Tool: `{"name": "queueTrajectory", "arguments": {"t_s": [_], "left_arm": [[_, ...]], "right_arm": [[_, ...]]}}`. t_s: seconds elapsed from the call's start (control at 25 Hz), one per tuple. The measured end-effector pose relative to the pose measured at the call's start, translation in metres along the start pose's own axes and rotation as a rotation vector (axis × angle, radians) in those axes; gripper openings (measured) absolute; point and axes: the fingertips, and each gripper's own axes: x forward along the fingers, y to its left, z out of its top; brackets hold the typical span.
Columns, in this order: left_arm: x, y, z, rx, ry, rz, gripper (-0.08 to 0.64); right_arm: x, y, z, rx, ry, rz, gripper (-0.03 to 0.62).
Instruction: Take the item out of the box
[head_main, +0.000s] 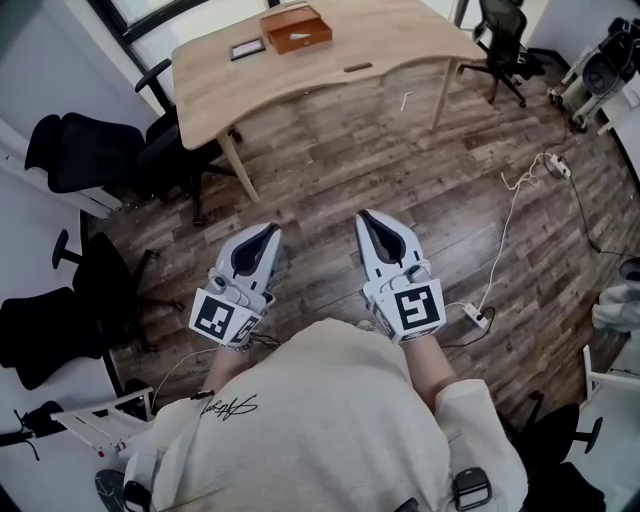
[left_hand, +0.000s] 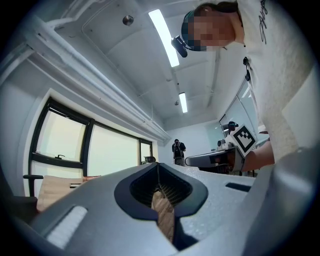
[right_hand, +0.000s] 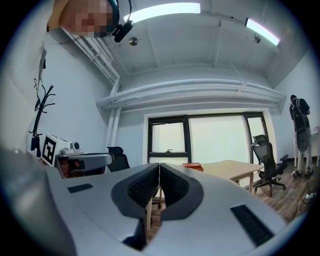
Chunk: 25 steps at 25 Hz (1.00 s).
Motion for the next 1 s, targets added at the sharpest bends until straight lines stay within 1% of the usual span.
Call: {"name": "queueTrajectory", "arguments": {"t_s": [0.08, 0.2, 0.4, 0.56, 0.72, 1.0], "left_arm": [[-0.006, 0.004, -0.002, -0.002, 0.002, -0.004, 0.011], [-0.009, 0.008, -0.004, -0.006, 0.001, -0.011, 0.011], [-0.007, 0.011, -0.008, -0.012, 0.004, -0.022, 0.011], [0.001, 0.018, -0.007, -0.001, -0.003, -0.019, 0.011], [0.008, 0.027, -0.010, 0.007, 0.008, -0.008, 0.011], [0.040, 0.050, -0.016, 0.018, 0.002, 0.007, 0.011]], "right_arm": [[0.001, 0.006, -0.003, -0.001, -0.003, -0.010, 0.012], [0.003, 0.014, -0.006, -0.002, 0.023, -0.011, 0.012], [0.007, 0.014, -0.009, -0.011, 0.033, -0.017, 0.012], [0.016, 0.006, -0.007, -0.015, 0.020, -0.021, 0.012], [0.029, -0.004, -0.009, -0.007, 0.015, -0.015, 0.012], [0.059, -0.031, -0.009, -0.026, 0.008, 0.007, 0.012]]}}
